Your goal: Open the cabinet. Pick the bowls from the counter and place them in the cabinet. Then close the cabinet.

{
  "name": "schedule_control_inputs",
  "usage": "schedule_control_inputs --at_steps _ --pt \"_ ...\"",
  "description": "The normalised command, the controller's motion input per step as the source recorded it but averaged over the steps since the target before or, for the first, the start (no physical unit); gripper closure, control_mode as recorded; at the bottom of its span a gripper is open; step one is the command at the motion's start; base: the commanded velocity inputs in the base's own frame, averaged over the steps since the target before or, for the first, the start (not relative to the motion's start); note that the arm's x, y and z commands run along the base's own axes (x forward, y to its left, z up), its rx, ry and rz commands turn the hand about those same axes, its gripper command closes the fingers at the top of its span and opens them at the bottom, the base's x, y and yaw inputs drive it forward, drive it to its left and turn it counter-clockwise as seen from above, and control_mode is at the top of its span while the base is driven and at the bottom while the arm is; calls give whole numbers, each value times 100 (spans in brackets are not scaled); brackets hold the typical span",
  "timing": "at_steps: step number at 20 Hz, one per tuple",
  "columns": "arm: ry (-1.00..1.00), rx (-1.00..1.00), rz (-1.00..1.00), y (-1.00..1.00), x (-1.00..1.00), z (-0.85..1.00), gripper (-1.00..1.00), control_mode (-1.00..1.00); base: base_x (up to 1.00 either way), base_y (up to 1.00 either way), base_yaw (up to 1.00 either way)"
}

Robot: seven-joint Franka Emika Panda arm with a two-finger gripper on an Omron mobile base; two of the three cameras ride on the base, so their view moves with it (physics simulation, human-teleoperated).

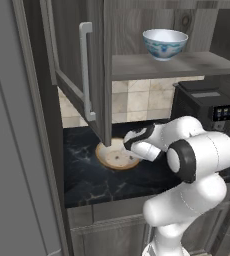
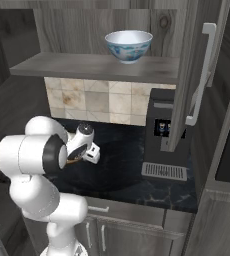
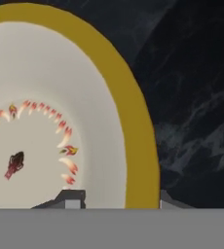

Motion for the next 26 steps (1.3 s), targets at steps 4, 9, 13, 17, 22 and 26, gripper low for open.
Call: schedule_control_inputs --at_steps 4,9,13,17,22,26 --pt "-28 20 -6 -1 -30 92 100 -100 0 0 0" --pt "-26 21 -12 -10 -40 100 100 -100 0 0 0" --pt "-17 14 -14 -9 -62 100 100 -100 0 0 0" --pt "-3 3 -14 -8 -85 100 100 -100 0 0 0" --pt "9 -1 -11 -18 -97 100 100 -100 0 0 0" --pt "30 -12 -9 -29 -100 100 100 -100 0 0 0"
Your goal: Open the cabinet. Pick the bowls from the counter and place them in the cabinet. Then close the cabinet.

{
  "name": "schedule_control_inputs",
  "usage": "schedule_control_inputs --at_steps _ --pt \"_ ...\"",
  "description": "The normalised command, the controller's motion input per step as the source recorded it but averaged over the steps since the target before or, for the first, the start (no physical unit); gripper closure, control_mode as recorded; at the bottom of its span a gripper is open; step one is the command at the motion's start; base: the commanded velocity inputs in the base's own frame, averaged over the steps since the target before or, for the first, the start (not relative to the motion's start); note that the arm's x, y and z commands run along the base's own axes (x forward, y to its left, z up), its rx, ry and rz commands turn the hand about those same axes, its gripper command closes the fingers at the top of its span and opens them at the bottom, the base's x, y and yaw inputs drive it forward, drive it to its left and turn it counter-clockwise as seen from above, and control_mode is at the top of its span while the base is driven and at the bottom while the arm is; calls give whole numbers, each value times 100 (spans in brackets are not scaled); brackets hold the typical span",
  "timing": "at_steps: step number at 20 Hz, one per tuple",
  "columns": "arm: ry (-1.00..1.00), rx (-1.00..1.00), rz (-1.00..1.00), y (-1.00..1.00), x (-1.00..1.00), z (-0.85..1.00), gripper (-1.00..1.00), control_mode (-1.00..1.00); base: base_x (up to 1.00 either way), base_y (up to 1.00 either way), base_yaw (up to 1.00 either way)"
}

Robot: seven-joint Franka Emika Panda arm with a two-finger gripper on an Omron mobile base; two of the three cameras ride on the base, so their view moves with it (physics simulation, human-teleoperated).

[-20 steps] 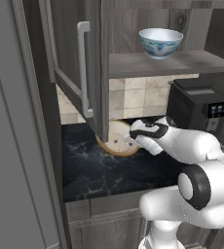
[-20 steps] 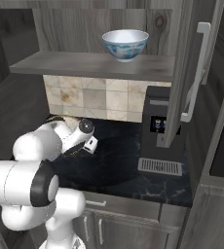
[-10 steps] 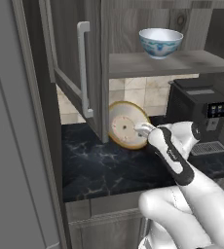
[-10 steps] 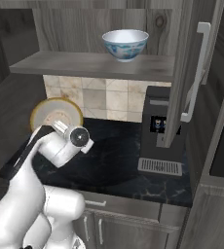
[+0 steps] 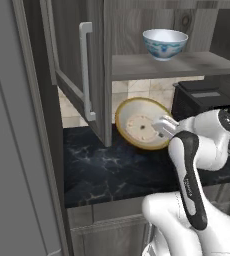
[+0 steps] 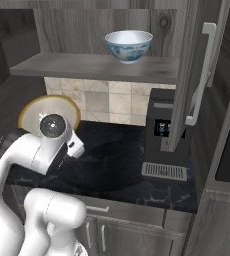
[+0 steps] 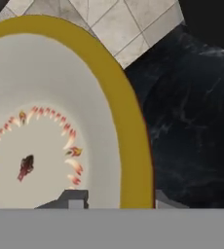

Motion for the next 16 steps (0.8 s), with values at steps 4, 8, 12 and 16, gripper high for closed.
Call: schedule_control_inputs --at_steps 4,8,12,16 --pt "37 -20 -4 -36 -100 100 100 -100 0 0 0" --pt "14 -8 0 -9 -90 100 100 -100 0 0 0" --pt "-8 10 0 0 -26 17 100 -100 0 0 0" --pt "-8 12 0 0 -14 16 100 -100 0 0 0"
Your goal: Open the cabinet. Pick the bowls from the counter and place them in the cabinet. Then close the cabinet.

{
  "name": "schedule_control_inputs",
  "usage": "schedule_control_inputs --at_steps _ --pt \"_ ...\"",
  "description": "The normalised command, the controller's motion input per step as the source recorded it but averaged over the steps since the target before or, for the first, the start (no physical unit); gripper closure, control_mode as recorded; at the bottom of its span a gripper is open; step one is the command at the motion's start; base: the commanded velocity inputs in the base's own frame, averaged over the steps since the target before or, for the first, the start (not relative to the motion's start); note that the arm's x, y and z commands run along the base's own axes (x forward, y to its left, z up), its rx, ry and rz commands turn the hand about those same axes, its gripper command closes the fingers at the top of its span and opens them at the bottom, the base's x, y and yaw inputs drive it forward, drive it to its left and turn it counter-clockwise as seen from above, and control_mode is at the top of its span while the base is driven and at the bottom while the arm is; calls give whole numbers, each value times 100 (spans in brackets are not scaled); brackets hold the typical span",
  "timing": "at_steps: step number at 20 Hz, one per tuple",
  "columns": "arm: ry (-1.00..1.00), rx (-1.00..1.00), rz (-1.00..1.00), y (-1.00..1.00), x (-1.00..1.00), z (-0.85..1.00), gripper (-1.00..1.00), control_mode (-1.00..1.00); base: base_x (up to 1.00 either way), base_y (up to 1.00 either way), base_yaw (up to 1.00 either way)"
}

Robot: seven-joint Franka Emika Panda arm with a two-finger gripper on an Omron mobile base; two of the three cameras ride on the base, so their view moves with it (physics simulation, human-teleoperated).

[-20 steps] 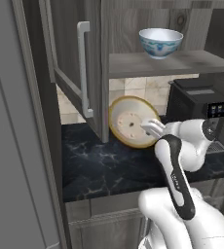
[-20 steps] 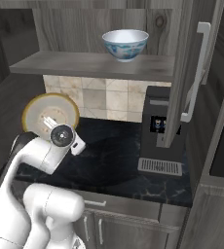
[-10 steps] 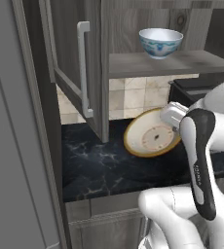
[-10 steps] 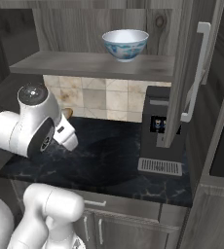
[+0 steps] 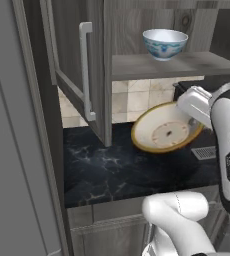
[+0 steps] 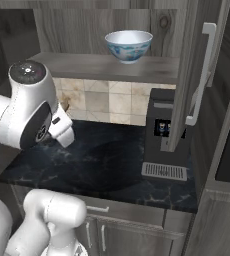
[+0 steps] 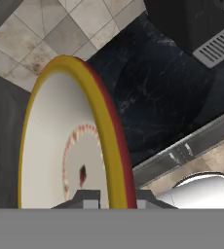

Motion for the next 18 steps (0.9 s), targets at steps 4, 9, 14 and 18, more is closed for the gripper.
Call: schedule_control_inputs --at_steps 4,9,14,18 --pt "-19 27 0 0 -26 16 100 -100 0 0 0" --pt "-23 39 -6 0 -27 0 100 -100 0 0 0" --pt "-20 35 -7 0 -19 0 100 -100 0 0 0" --pt "0 0 -1 1 0 4 100 -100 0 0 0"
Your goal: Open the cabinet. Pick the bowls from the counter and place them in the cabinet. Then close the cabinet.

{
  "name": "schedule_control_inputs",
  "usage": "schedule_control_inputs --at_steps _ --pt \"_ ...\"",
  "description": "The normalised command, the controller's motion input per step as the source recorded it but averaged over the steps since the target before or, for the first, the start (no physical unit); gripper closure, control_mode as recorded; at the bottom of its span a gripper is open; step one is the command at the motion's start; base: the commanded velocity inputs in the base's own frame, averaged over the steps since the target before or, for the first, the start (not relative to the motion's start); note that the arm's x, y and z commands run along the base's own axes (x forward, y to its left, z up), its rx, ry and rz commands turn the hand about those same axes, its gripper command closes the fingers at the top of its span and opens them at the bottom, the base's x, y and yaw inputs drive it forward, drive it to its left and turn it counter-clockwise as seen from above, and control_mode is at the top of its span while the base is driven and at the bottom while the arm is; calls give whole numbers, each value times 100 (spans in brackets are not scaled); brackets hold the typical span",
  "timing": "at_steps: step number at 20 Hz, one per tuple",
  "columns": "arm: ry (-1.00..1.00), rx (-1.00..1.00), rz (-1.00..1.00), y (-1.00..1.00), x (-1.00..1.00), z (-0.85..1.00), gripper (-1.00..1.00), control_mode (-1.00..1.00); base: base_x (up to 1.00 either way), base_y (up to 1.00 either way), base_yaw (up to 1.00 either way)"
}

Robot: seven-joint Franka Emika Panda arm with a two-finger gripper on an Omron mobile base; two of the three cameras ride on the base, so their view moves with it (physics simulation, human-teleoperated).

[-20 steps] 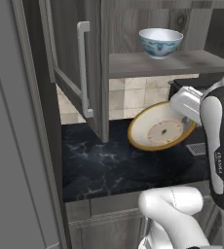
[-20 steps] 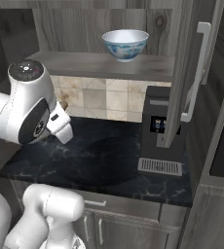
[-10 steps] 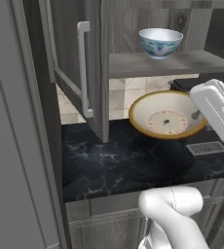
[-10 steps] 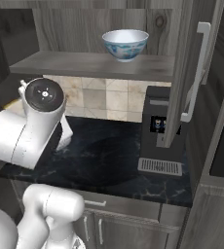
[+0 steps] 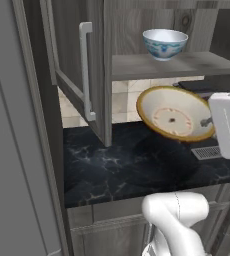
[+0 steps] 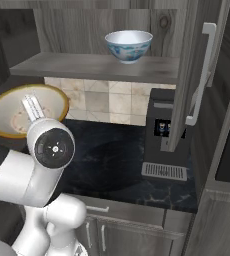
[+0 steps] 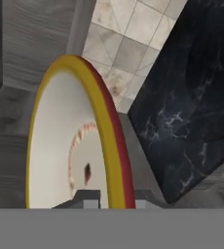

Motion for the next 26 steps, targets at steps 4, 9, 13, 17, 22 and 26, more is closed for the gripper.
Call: schedule_control_inputs --at_steps 4,9,13,17,22,26 --pt "-11 1 -11 11 0 51 100 -100 0 0 0" --pt "-15 3 -14 13 1 68 100 -100 0 0 0" --pt "-2 0 -8 18 15 45 100 -100 0 0 0" --pt "16 -1 -4 19 33 24 100 -100 0 0 0" --pt "19 -2 -4 22 40 10 100 -100 0 0 0" --pt "16 -2 -4 23 47 2 100 -100 0 0 0"
